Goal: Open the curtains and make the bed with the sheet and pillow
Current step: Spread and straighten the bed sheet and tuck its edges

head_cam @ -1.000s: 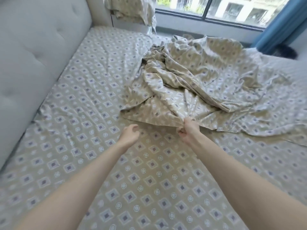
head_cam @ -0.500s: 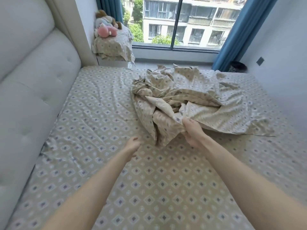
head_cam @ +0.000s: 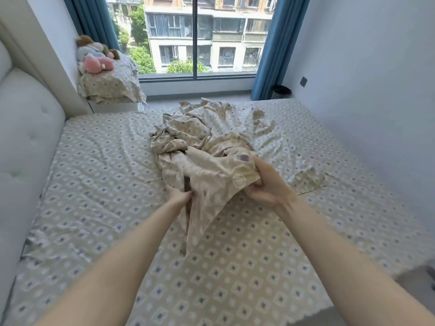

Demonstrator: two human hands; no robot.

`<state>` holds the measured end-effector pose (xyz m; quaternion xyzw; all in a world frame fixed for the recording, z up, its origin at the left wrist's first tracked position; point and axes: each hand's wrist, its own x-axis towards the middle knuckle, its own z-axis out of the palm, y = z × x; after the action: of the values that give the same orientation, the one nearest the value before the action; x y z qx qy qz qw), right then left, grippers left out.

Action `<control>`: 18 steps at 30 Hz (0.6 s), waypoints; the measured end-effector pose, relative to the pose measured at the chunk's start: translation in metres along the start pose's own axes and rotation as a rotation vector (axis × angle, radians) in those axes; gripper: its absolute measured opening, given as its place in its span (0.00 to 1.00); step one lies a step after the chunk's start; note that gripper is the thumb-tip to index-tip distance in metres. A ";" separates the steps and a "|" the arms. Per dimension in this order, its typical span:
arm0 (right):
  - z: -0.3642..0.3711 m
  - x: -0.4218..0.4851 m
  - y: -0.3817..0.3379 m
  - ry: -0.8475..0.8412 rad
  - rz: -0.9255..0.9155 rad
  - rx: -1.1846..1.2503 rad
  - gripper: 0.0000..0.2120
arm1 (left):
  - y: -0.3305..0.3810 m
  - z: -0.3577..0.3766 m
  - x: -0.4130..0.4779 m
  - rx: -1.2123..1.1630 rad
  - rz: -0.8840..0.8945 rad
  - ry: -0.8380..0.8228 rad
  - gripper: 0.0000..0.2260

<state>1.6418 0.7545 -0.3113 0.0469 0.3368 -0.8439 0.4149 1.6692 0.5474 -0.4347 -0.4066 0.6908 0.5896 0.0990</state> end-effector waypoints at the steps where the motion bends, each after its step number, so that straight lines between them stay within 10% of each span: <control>1: -0.007 -0.001 0.001 -0.009 0.013 0.011 0.08 | -0.004 -0.001 0.005 0.006 -0.007 0.034 0.36; 6: -0.049 0.012 0.017 0.010 0.089 0.063 0.19 | -0.010 -0.006 0.018 0.103 0.053 0.071 0.08; 11: -0.046 0.011 0.023 -0.032 0.122 0.166 0.12 | -0.017 -0.009 0.022 0.380 0.182 0.094 0.05; 15: -0.032 0.007 0.023 0.091 -0.090 0.226 0.11 | -0.037 0.002 0.018 0.704 0.219 -0.468 0.42; 18: -0.030 0.010 0.024 0.107 -0.112 0.231 0.16 | -0.044 0.017 0.009 0.971 0.265 -0.577 0.57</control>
<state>1.6462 0.7559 -0.3508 0.1207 0.2611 -0.8952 0.3403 1.6872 0.5600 -0.4771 -0.0472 0.8722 0.2995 0.3838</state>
